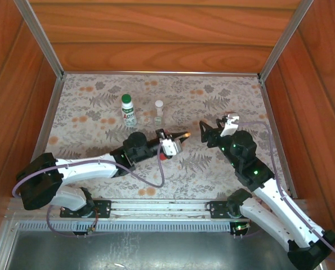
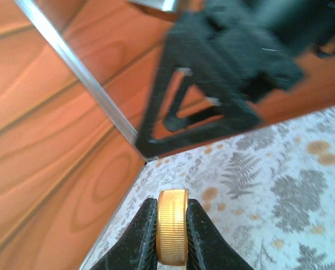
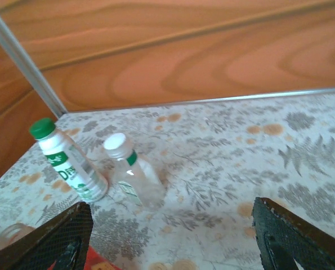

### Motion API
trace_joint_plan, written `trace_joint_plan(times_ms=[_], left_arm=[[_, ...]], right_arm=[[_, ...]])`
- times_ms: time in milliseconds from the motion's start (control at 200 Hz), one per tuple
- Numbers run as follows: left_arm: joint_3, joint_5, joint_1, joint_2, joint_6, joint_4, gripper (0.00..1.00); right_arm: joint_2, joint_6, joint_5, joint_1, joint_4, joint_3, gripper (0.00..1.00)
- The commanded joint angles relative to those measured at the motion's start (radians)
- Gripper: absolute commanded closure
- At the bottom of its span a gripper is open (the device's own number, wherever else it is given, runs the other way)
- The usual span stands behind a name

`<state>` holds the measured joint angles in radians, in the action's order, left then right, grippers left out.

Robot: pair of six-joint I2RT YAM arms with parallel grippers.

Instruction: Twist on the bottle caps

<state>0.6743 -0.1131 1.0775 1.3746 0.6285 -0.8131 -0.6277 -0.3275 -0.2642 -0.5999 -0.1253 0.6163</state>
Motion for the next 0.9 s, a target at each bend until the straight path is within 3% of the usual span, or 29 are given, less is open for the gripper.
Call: trace_joint_plan(times_ms=[0,295,600,894], left_arm=[[-0.01,0.049,0.048,0.042,0.223,0.008,0.9],[0.022,0.229,0.125,0.262,0.464,0.009,0.9],[0.068,0.39,0.198,0.495,0.629,0.005,0.9],[0.085,0.409,0.226,0.588,0.663,0.006,0.9]], right_arm=[[0.0,-0.064,0.0,0.04,-0.059,0.042,0.22],[0.006,-0.091,-0.002,0.085,-0.099,0.04,0.22],[0.055,-0.09,-0.134,0.115,-0.154,0.007,0.18],[0.066,-0.076,-0.134,0.117,-0.153,-0.007,0.18]])
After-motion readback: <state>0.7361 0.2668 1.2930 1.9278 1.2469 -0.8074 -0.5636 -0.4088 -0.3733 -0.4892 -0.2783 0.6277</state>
